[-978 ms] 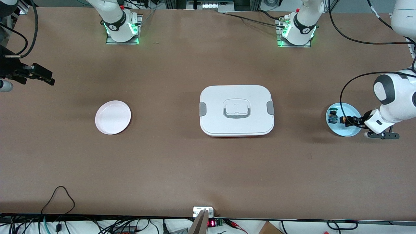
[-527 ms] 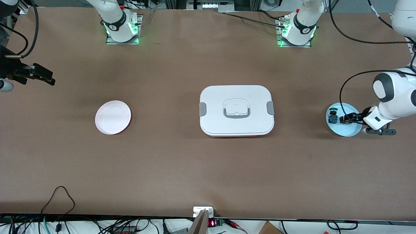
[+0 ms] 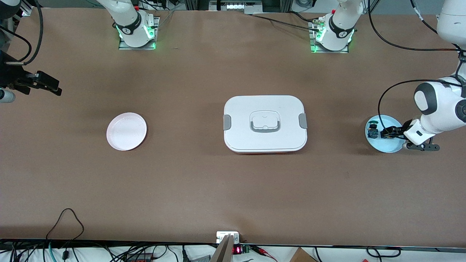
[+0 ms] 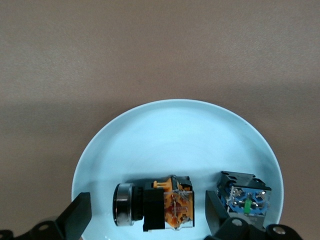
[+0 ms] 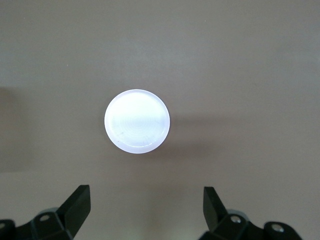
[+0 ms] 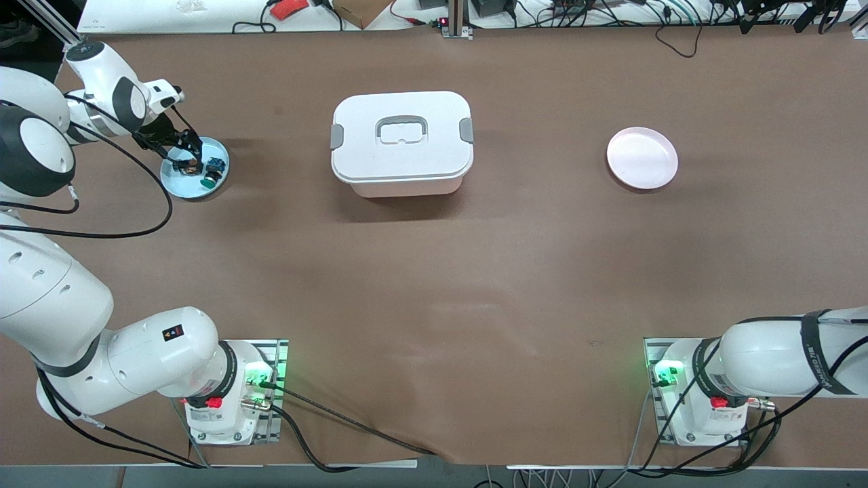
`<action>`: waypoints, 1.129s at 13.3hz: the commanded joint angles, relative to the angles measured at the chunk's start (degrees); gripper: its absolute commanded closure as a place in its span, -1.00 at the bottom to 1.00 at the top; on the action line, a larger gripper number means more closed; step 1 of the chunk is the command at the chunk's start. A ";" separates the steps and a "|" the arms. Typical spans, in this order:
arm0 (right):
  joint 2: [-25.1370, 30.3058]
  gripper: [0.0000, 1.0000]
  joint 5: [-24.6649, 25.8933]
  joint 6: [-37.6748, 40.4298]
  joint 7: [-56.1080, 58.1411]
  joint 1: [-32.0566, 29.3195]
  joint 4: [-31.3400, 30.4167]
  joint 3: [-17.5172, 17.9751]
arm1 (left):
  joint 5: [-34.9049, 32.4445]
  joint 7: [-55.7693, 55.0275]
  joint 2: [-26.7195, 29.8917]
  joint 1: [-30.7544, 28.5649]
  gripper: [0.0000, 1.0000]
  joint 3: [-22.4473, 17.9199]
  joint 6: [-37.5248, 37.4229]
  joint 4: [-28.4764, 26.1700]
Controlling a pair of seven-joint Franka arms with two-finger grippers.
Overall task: Transfer orange switch to right arm and place
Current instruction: 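Close the left gripper on the orange switch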
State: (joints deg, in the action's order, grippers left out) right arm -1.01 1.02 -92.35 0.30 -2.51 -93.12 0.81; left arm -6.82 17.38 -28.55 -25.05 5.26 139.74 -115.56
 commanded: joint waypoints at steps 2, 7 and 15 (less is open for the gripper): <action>-0.13 -1.00 0.03 0.06 0.05 -0.22 0.75 0.42 | 0.05 0.99 -0.98 -0.87 -1.00 0.45 1.15 -0.11; -0.30 -1.00 0.03 0.06 0.13 -0.22 0.75 0.42 | 0.84 0.90 -1.68 -1.23 -1.00 0.45 1.15 -0.19; -0.66 -1.00 0.03 0.06 0.14 -0.22 0.66 0.42 | 0.84 0.99 -2.20 -1.05 -0.56 0.45 0.98 -0.19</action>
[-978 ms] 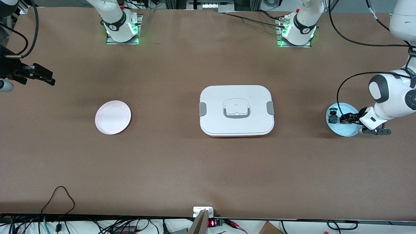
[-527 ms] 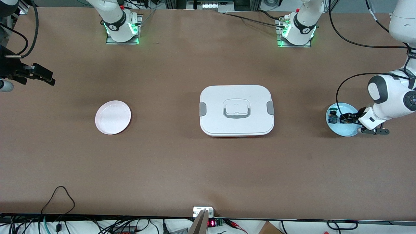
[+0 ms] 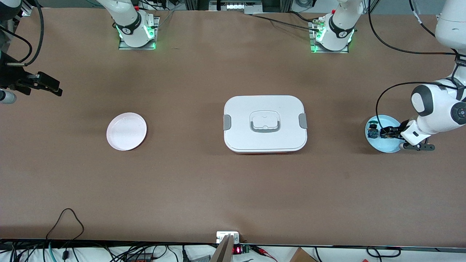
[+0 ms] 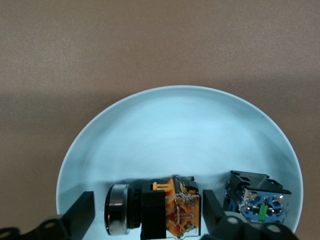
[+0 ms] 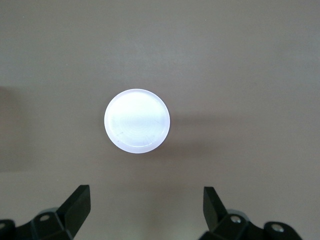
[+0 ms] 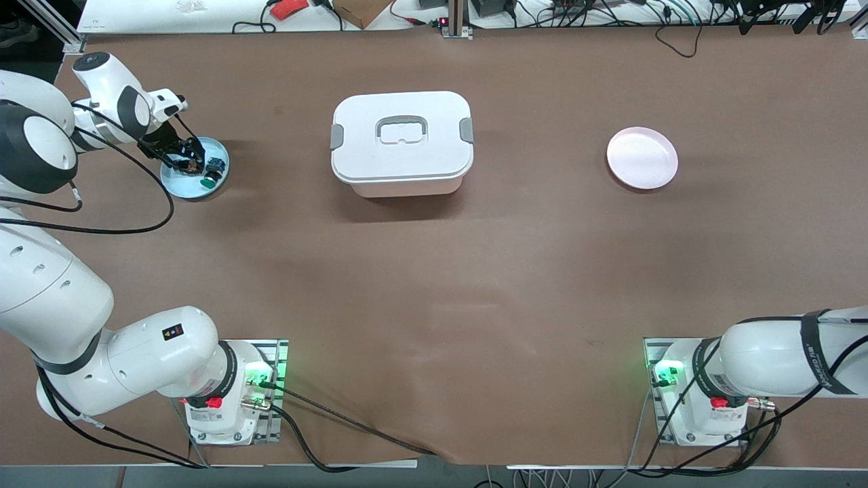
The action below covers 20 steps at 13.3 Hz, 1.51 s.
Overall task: Transfer orange switch to right arm and place
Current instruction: 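Close the left gripper on the orange switch, then lift the orange switch with the left gripper toward the box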
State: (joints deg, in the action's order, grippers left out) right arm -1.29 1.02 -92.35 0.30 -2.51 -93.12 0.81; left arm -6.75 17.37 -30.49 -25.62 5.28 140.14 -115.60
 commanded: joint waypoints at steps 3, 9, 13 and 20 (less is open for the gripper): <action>-0.64 -1.00 0.03 0.15 0.13 -0.22 0.74 0.42 | 0.77 1.18 -0.27 -0.39 -0.06 0.44 0.13 -0.06; -0.65 -1.00 0.03 0.50 0.13 -0.31 0.74 0.42 | 0.59 1.70 2.18 -0.57 0.23 2.10 -9.51 4.14; -0.65 -1.00 0.03 0.51 -0.04 -0.31 0.74 0.42 | 0.77 6.10 2.80 -0.48 0.25 5.35 -24.97 12.83; -0.73 -1.00 0.12 0.51 -0.57 -0.39 0.74 0.33 | 23.31 15.13 3.50 -0.83 0.34 13.96 -33.69 16.38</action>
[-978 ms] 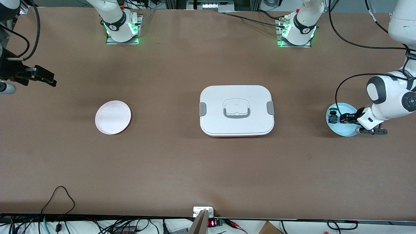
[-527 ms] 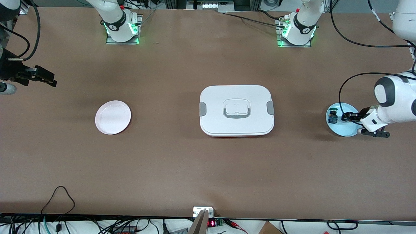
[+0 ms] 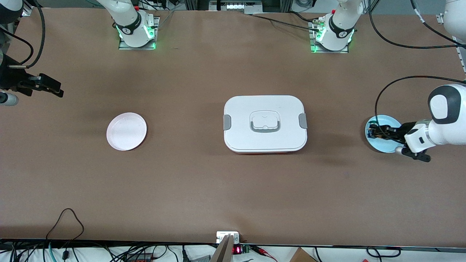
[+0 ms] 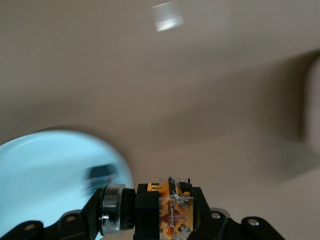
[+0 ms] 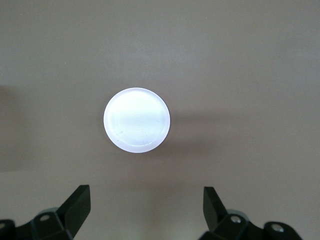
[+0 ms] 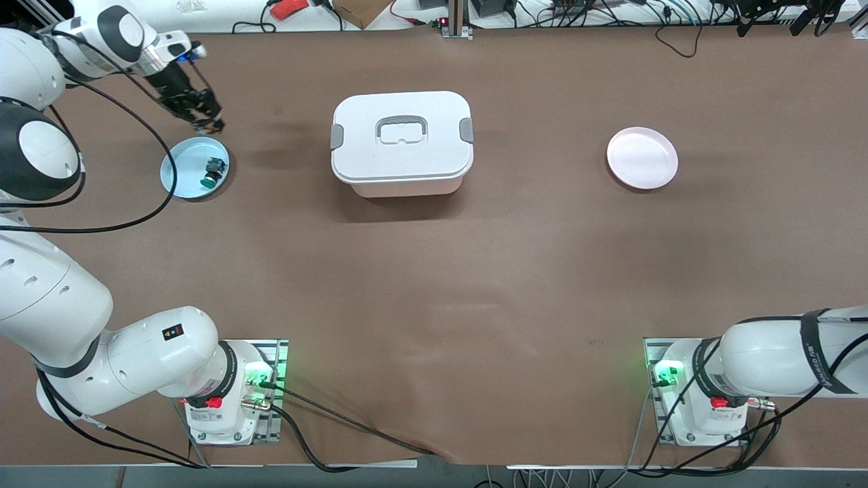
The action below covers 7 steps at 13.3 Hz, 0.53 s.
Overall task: Transfer orange switch to right arm and place
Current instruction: 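Lift the orange switch with the left gripper toward the box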
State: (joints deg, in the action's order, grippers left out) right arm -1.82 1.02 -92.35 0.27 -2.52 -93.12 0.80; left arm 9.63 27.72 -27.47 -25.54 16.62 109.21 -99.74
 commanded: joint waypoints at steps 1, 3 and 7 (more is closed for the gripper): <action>-0.21 -1.00 0.12 0.50 -0.62 -0.38 0.74 0.34 | 14.29 8.45 0.58 -1.43 0.38 3.50 -3.30 0.52; -0.21 -1.00 0.03 0.50 -0.71 -0.38 0.74 0.34 | 24.34 16.37 0.58 -1.44 0.48 7.18 -3.30 0.25; -0.20 -1.00 -0.05 0.59 -0.54 -0.47 0.74 0.17 | 29.83 18.42 1.54 -5.38 0.67 22.89 -4.89 2.00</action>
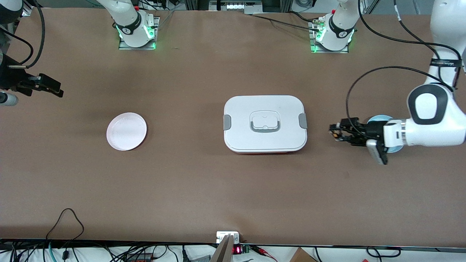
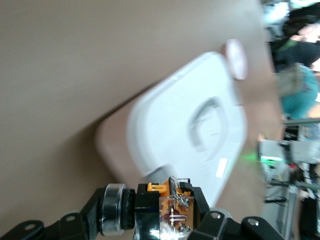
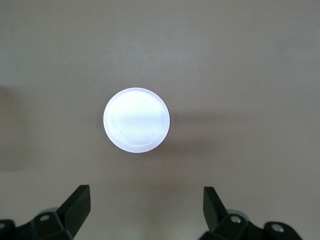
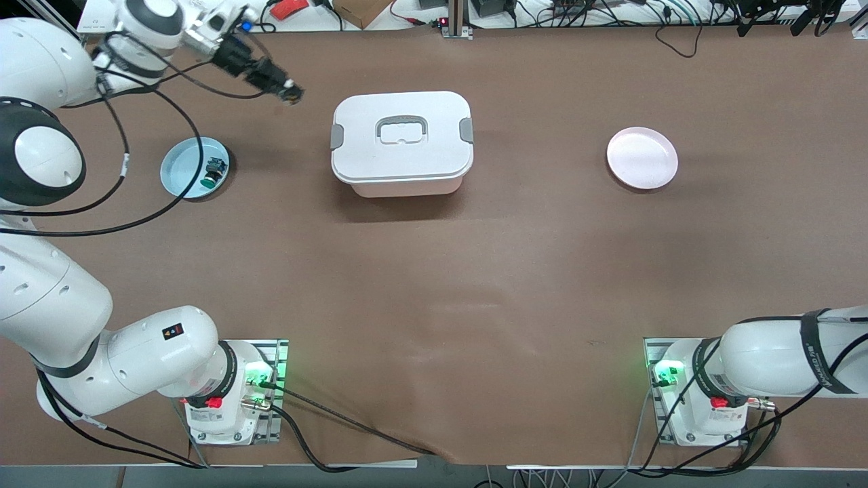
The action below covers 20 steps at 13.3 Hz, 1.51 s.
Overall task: Transfer orange switch to right arm and place
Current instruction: 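Lift the orange switch with the left gripper toward the box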
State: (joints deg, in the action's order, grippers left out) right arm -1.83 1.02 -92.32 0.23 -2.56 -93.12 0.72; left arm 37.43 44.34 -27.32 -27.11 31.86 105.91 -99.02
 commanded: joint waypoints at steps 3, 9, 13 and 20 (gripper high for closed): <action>-0.20 -1.00 0.03 0.57 -0.32 -0.34 0.66 0.33 | 4.21 4.95 0.51 -3.66 0.78 13.22 -1.15 5.75; -1.16 -1.00 -0.14 1.18 0.30 -0.08 0.74 0.59 | 18.29 23.56 -1.51 7.31 0.85 13.32 15.51 6.30; -0.90 -1.00 -7.94 1.71 -0.14 -0.61 0.66 -0.02 | 18.46 30.87 -2.47 14.53 0.89 13.32 31.25 6.30; -2.74 -1.00 -23.31 1.45 -0.58 -0.17 0.13 0.42 | 25.58 42.84 -5.19 15.59 0.90 13.49 30.59 5.33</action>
State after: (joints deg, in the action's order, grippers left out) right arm -3.83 -17.50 -91.33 0.19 -2.59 -93.18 0.77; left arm 60.35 84.58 -31.89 -12.52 44.97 137.39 -93.88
